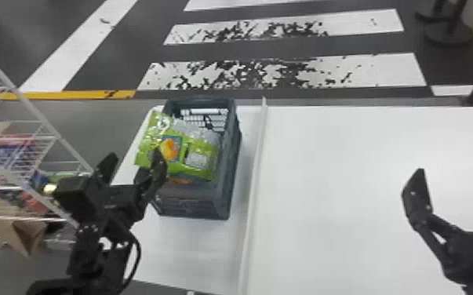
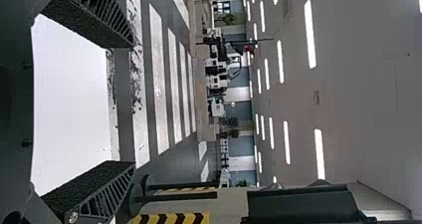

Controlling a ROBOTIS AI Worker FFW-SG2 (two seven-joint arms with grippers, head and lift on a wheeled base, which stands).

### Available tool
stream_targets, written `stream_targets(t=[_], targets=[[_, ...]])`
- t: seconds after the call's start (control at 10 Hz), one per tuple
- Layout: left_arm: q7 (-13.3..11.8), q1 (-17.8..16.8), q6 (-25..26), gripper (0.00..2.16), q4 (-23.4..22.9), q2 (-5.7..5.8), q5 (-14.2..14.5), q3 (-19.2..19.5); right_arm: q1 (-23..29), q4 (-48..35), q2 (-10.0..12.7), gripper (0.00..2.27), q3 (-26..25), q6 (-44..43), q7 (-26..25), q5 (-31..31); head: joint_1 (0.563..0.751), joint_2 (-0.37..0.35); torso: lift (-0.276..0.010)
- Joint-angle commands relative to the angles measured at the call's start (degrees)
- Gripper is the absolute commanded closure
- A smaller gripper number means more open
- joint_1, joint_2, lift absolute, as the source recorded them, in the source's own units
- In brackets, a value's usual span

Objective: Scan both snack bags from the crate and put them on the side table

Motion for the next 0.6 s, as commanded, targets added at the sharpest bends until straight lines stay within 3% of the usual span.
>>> stream_targets(t=[0.0, 0.2, 0.5], targets=[[-0.4, -3.1, 2.1, 0.17, 2.5, -0.02, 1.5, 1.2, -0.3, 0.0, -0.3, 0.09, 0.2, 0.8, 0.0, 0.0, 0.695, 0.233, -0.087], [-1.3, -5.2, 3.9, 0.17, 3.9, -0.02, 2.9, 3.0, -0.9, 0.0, -0.7, 0.09, 0.6, 1.3, 0.0, 0.0, 0.695, 0.257, -0.087], [-3.4, -11.1, 7.6, 0.18, 8.5, 0.34, 3.0, 3.5, -1.6, 0.1, -0.8, 0.09, 0.6, 3.2, 0.0, 0.0, 0.695, 0.279, -0.087]])
